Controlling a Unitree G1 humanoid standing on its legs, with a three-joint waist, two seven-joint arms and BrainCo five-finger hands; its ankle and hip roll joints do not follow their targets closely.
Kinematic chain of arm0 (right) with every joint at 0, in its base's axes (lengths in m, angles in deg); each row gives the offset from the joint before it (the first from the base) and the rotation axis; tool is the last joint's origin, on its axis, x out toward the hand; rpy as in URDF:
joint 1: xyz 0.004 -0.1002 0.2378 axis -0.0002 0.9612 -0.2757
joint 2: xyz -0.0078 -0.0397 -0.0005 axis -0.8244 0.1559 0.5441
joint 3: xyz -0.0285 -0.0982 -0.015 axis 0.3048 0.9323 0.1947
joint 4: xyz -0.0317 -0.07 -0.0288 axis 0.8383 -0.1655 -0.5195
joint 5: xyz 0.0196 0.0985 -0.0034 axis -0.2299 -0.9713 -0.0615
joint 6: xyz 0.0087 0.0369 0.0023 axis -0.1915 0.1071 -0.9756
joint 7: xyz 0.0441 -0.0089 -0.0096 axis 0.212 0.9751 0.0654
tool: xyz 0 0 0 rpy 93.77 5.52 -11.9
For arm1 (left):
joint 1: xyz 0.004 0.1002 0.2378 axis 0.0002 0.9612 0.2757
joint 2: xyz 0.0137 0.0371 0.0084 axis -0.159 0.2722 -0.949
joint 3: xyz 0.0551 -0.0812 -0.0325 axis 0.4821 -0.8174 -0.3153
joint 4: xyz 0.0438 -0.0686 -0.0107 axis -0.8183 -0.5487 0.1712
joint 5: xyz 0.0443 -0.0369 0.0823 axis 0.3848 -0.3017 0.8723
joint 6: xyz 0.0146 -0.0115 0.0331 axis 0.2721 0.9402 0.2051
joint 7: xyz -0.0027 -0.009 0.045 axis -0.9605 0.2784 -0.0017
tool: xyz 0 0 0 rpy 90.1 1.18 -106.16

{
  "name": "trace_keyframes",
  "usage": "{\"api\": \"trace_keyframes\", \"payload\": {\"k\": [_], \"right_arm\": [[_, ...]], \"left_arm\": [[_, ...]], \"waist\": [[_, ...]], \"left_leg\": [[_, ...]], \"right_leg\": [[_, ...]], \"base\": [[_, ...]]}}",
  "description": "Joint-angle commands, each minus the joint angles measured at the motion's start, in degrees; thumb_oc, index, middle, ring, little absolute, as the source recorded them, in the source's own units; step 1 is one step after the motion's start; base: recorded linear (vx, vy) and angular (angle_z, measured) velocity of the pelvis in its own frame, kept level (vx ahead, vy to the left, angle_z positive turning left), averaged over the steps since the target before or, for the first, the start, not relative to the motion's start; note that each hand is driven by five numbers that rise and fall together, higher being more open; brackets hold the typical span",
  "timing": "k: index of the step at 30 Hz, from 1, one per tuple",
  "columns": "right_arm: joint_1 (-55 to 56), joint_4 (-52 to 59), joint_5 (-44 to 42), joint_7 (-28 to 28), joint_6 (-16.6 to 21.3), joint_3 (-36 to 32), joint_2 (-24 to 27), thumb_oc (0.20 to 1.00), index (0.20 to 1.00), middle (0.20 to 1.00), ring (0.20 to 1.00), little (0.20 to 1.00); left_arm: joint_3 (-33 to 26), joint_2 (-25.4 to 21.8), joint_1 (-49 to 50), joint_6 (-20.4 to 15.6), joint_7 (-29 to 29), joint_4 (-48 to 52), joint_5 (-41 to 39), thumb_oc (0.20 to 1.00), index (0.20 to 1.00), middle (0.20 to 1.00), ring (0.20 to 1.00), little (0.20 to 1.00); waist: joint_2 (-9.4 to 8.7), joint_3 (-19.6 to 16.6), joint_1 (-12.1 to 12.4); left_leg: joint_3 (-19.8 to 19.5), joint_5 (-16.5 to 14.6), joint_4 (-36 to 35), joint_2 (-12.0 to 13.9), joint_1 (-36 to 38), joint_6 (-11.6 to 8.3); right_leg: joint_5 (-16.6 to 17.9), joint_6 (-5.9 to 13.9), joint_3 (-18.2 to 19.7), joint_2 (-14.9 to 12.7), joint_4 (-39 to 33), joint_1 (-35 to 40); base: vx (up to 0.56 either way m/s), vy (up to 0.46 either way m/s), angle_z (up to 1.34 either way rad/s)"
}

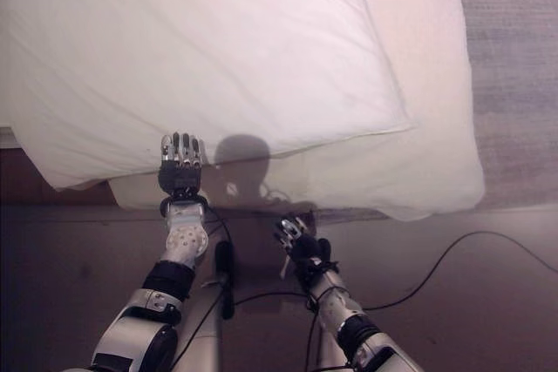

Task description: Make the bed

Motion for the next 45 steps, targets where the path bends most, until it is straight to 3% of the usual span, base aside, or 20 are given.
{"api": "trace_keyframes", "payload": {"k": [1,10,19,24,33,45], "right_arm": [[1.0,4.0,0.4,-0.3,0.2,-1.0,-0.2,1.000,1.000,1.000,1.000,1.000],[3.3,5.8,2.3,-0.6,-0.9,-1.4,1.9,1.000,1.000,1.000,1.000,1.000],[4.9,6.3,3.5,-0.5,-2.5,-0.5,2.7,1.000,1.000,1.000,1.000,1.000],[5.0,6.3,4.2,-0.7,-2.7,0.7,2.9,1.000,1.000,1.000,1.000,1.000],[7.1,7.1,5.0,-1.7,-2.3,2.3,3.8,1.000,1.000,1.000,1.000,1.000],[11.0,6.4,5.4,-2.1,-1.9,1.9,4.0,1.000,1.000,1.000,1.000,1.000]], "left_arm": [[-0.8,0.6,-0.7,-2.5,2.9,1.6,2.8,1.000,1.000,1.000,1.000,1.000],[-2.9,1.4,1.5,-0.7,6.8,-4.2,1.4,1.000,1.000,1.000,1.000,1.000],[-4.7,1.3,-2.3,1.3,11.4,-13.2,-0.6,1.000,1.000,1.000,1.000,1.000],[-5.0,-1.5,-6.2,2.4,10.3,-16.5,0.3,1.000,1.000,1.000,1.000,1.000],[-6.2,-7.8,-11.9,0.5,5.8,-17.1,1.4,1.000,1.000,1.000,1.000,1.000],[-5.5,-8.4,-12.5,-1.7,2.3,-12.7,1.9,1.000,1.000,1.000,1.000,1.000]], "waist": [[1.54,-0.3,-0.9],[1.36,0.0,-1.6],[0.70,-0.6,-3.1],[-0.07,-1.1,-4.0],[-1.67,-2.8,-5.6],[-1.46,-4.9,-6.1]], "left_leg": [[3.3,-2.0,1.6,-6.2,-3.0,5.90],[4.0,-2.1,1.3,-6.1,-3.1,5.91],[4.6,-2.3,1.4,-5.5,-4.2,5.71],[4.9,-2.6,2.1,-5.2,-5.1,5.47],[5.1,-2.8,3.1,-4.5,-7.5,4.95],[5.0,-2.9,3.0,-4.6,-8.3,4.80]], "right_leg": [[2.5,1.32,-2.3,3.4,-6.0,1.0],[2.8,1.60,-2.0,3.3,-6.4,0.8],[2.7,1.57,-1.6,3.3,-6.1,-0.6],[2.7,1.64,-1.1,3.6,-5.5,-1.6],[3.0,1.74,-0.9,3.9,-5.3,-3.8],[2.9,1.89,-1.0,3.7,-5.2,-4.8]], "base": [[0.04,0.011,-0.01],[0.02,0.016,0.00],[0.00,0.004,0.00],[0.01,0.021,-0.07],[0.00,0.001,-0.02],[0.00,0.000,0.00]]}}
